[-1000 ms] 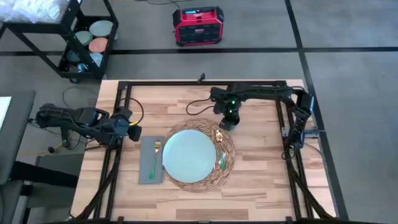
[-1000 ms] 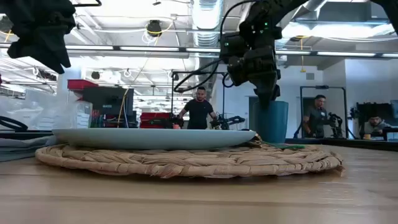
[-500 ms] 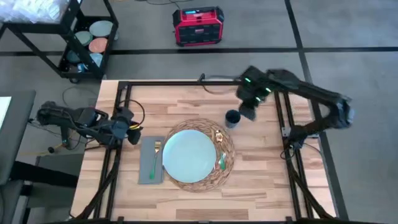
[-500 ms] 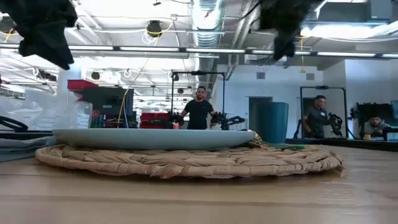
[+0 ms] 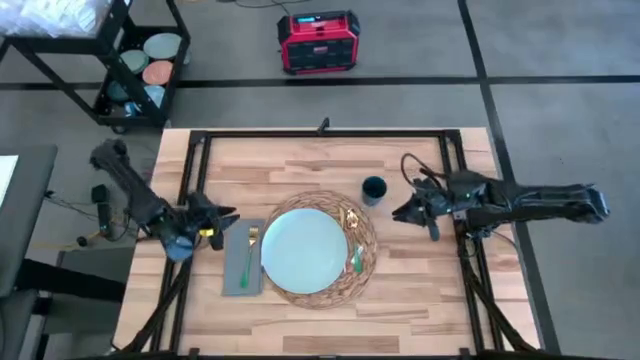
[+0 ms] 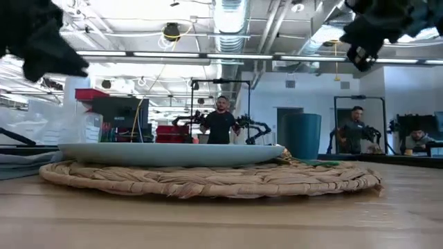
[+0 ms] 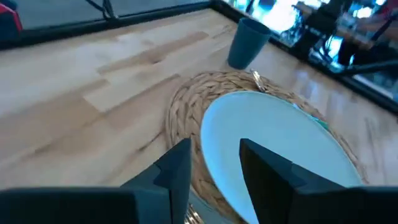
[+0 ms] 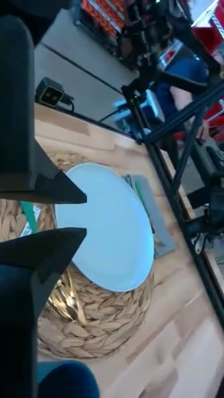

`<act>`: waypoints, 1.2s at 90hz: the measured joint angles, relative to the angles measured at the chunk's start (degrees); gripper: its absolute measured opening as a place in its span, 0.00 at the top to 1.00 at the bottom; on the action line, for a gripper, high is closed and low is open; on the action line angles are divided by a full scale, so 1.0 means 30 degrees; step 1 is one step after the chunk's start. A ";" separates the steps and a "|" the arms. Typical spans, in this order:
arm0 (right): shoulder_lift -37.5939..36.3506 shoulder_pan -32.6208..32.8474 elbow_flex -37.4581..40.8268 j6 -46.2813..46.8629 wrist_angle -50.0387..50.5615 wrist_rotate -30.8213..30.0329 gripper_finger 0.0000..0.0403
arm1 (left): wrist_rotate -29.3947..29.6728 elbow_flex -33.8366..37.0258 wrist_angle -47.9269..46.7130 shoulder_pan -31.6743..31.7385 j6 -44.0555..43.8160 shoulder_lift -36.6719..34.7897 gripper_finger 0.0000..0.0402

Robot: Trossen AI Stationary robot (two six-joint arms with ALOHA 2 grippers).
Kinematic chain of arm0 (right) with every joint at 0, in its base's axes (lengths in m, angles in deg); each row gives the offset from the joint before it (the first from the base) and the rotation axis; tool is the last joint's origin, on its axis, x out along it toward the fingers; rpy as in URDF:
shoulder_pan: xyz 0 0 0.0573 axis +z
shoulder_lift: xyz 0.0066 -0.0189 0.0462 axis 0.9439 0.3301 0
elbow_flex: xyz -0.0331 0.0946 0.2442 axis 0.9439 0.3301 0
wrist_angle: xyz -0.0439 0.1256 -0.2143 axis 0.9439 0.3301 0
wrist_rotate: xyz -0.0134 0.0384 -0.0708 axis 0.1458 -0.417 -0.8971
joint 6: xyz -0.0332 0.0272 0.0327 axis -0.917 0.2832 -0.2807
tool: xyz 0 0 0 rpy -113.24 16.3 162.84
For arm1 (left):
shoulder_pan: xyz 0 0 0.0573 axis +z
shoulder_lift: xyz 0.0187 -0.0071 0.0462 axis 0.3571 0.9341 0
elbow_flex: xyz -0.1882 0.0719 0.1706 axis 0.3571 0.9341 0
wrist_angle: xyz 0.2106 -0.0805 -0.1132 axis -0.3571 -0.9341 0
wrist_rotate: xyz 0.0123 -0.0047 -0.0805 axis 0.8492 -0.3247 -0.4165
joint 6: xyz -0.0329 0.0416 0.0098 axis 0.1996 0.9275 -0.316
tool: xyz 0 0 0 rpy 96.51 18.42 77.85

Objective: Set table place
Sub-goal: Return to Home Position

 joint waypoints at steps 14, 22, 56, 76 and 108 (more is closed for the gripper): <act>-0.0857 0.0661 0.2402 -0.0068 -0.2111 -0.1626 0.86 | 0.1106 0.1365 -0.1112 -0.1246 -0.2564 -0.0028 0.70; -0.1202 0.0803 0.3466 -0.0075 -0.2734 -0.1866 0.86 | 0.1150 0.1406 -0.3155 -0.1322 -0.3260 -0.0021 0.70; -0.4329 0.0466 0.5908 -0.1148 -0.1201 -0.2718 0.86 | 0.1662 0.1398 -0.4435 -0.1243 -0.2295 0.0081 0.70; -0.6797 -0.0202 0.5903 -0.2093 0.1930 -0.2753 0.86 | 0.2367 0.1398 -0.4533 -0.1236 -0.2284 0.0237 0.70; -0.8211 -0.0326 0.5799 -0.3295 0.2502 -0.3087 0.86 | 0.2447 0.1398 -0.4707 -0.0480 -0.2791 0.1229 0.70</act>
